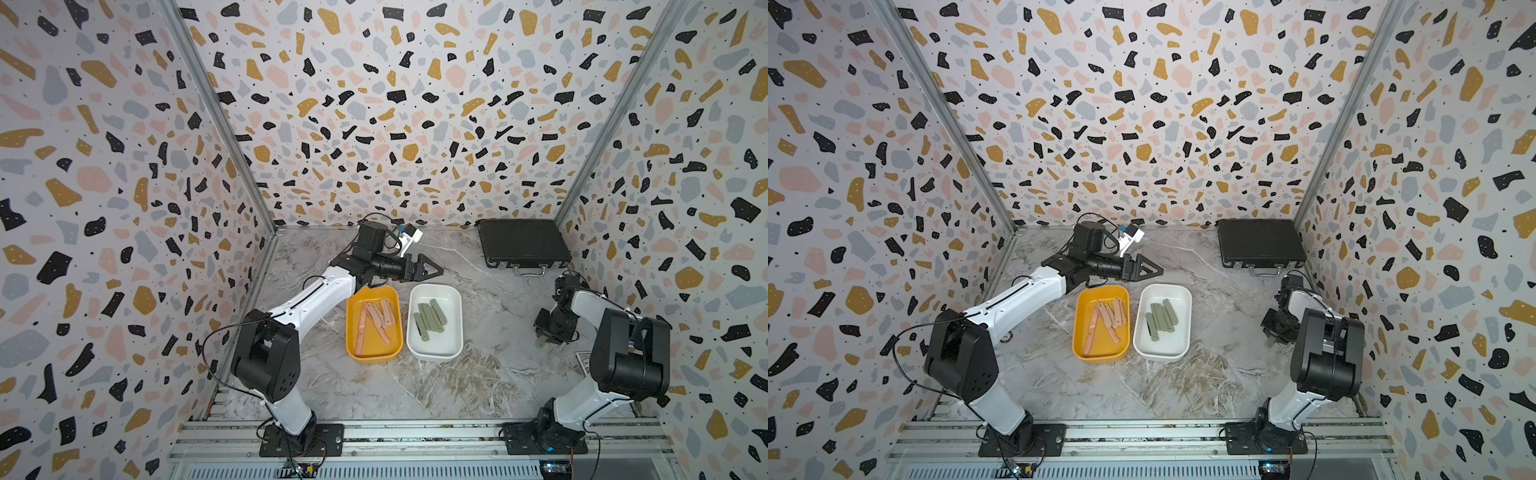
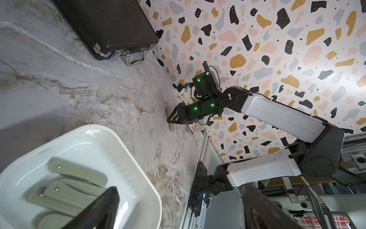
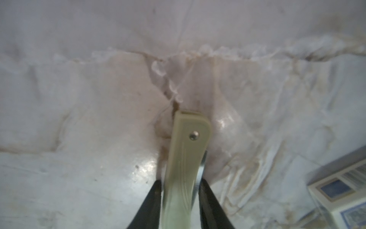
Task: Place the fruit knives into the storage box by color
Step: Pick up the fruit knife from the center of the board.
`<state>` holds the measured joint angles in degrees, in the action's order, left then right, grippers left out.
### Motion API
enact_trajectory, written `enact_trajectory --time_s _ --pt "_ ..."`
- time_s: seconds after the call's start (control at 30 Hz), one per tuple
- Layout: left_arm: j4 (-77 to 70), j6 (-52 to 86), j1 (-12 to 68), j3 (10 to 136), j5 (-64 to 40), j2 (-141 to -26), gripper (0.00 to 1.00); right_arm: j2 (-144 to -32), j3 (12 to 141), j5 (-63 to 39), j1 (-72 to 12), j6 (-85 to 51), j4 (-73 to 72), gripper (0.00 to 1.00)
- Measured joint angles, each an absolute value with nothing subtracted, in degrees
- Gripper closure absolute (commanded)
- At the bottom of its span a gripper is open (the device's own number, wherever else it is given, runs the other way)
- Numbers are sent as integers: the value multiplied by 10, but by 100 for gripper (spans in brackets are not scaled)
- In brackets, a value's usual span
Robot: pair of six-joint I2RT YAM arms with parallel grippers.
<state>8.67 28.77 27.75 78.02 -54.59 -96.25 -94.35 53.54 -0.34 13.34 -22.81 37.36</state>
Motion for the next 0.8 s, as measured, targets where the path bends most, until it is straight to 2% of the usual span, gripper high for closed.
enact_trajectory --time_s 0.27,0.8 --pt "89 287 275 775 -546 -962 2 -950 542 -1 98 -226 373 80" --pt "79 286 271 759 -545 -988 2 -981 579 -1 -23 -230 379 79"
